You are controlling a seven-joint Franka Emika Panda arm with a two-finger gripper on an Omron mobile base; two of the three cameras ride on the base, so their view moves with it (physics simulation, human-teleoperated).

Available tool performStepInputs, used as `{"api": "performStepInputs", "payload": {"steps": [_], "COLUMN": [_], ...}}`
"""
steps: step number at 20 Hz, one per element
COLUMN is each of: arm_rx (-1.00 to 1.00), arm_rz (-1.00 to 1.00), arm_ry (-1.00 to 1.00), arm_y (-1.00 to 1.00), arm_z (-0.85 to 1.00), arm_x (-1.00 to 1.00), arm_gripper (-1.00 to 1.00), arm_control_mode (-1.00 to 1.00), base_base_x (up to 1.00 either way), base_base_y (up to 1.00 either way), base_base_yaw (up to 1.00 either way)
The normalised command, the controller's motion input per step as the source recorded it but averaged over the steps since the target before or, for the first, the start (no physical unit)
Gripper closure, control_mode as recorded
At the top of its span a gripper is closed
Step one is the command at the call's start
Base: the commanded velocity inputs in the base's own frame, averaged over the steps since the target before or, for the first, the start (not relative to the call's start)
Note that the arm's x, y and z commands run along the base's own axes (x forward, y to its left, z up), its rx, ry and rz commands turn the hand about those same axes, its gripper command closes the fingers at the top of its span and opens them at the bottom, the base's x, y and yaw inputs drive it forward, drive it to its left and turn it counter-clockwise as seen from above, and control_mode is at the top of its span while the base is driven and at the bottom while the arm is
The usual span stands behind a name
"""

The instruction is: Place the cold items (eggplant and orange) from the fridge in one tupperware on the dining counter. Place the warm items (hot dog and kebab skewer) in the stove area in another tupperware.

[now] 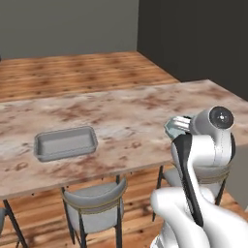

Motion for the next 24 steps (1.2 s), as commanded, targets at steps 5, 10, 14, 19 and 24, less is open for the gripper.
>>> {"api": "performStepInputs", "payload": {"steps": [5, 10, 14, 19, 24], "arm_rx": [0.00, 0.00, 0.05, 0.10, 0.06], "arm_rz": [0.00, 0.00, 0.00, -0.07, -0.01], "arm_ry": [0.00, 0.00, 0.00, 0.02, 0.09], "arm_y": [0.00, 0.00, -0.38, -0.93, -0.90], "arm_z": [0.00, 0.00, 0.02, 0.01, -0.04], "arm_x": [0.00, 0.00, 0.17, 0.62, 0.73], "arm_gripper": [1.00, 1.00, 1.00, 1.00, 1.00], "arm_control_mode": [1.00, 1.00, -1.00, -1.00, -1.00], "base_base_x": [0.48, 0.28, 0.11, 0.00, 0.00], "base_base_y": [-0.34, -0.91, -0.45, 0.00, 0.00], "base_base_yaw": [-0.01, 0.00, 0.00, 0.00, 0.00]}}
